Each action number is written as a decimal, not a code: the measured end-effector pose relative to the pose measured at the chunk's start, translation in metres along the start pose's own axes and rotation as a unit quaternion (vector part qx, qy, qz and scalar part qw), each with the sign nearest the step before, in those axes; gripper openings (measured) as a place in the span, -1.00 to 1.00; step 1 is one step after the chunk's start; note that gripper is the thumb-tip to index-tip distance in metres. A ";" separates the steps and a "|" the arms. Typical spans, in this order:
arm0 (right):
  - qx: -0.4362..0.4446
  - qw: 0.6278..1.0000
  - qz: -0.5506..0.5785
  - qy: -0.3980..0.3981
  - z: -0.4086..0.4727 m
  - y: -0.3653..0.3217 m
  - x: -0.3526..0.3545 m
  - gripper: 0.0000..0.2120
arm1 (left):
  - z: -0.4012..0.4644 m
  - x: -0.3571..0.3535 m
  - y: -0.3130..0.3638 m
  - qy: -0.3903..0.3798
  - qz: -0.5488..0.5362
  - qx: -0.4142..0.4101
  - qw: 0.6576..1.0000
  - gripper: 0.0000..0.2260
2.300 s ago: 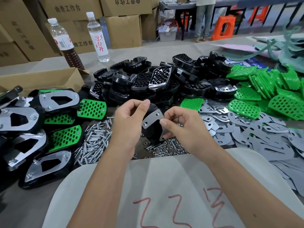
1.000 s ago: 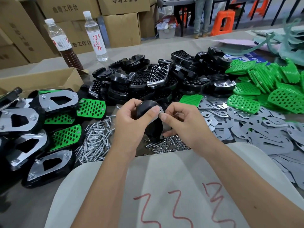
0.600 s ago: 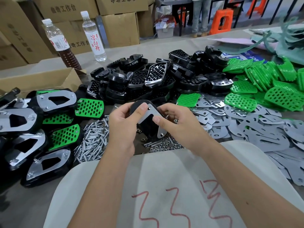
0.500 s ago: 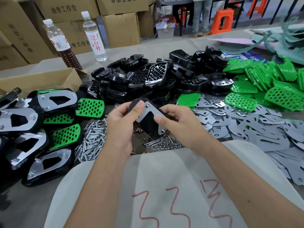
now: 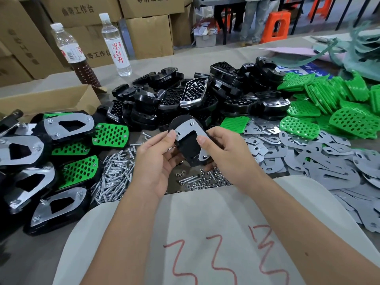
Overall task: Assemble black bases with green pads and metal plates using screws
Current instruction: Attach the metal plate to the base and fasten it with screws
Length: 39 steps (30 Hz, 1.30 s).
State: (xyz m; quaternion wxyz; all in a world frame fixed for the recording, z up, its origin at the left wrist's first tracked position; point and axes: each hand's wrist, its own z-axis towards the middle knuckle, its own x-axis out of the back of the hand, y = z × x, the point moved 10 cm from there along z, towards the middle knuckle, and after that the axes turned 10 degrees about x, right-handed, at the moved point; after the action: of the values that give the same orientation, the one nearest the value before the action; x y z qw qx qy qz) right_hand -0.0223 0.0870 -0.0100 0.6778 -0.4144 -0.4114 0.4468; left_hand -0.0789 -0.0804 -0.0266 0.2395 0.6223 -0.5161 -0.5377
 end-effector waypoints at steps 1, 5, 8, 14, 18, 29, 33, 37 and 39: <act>0.002 1.000 -0.014 -0.006 0.000 -0.001 -0.001 -0.81 | 0.000 0.001 0.001 0.002 -0.004 -0.002 1.000 -0.83; -0.002 1.000 -0.021 -0.007 0.000 -0.003 0.001 -0.82 | -0.001 -0.002 0.000 -0.002 -0.004 -0.002 1.000 -0.66; 0.006 0.998 -0.058 -0.008 -0.001 -0.007 0.002 -0.78 | 0.001 -0.002 -0.002 -0.009 0.010 0.003 1.000 -0.67; 0.013 0.998 -0.062 -0.010 -0.001 -0.013 0.000 -0.76 | 0.004 0.000 -0.004 -0.008 0.004 0.011 1.000 -0.73; 0.006 0.999 0.029 -0.022 -0.004 -0.014 -0.003 -0.76 | 0.004 0.000 -0.002 -0.008 0.003 0.010 1.000 -0.61; -0.007 0.992 0.121 -0.041 -0.002 -0.008 0.000 -0.84 | -0.007 -0.024 -0.001 -0.102 0.063 -0.019 0.993 -0.81; 0.003 0.990 0.141 -0.021 -0.003 -0.008 0.000 -0.82 | -0.005 -0.023 -0.001 -0.094 0.067 -0.025 0.993 -0.81; 0.006 0.991 0.128 -0.022 -0.002 -0.006 0.001 -0.87 | -0.005 -0.021 0.000 -0.081 0.094 -0.037 0.992 -0.70; 0.004 0.989 0.145 -0.030 -0.002 -0.006 -0.001 -0.83 | -0.006 -0.022 0.001 -0.086 0.099 -0.043 0.990 -0.72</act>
State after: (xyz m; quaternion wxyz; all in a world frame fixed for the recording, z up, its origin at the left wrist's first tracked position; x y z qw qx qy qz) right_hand -0.0195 0.0846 -0.0051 0.5949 -0.4533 -0.3653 0.5543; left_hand -0.0714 -0.0622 -0.0146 0.2728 0.5087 -0.5702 -0.5845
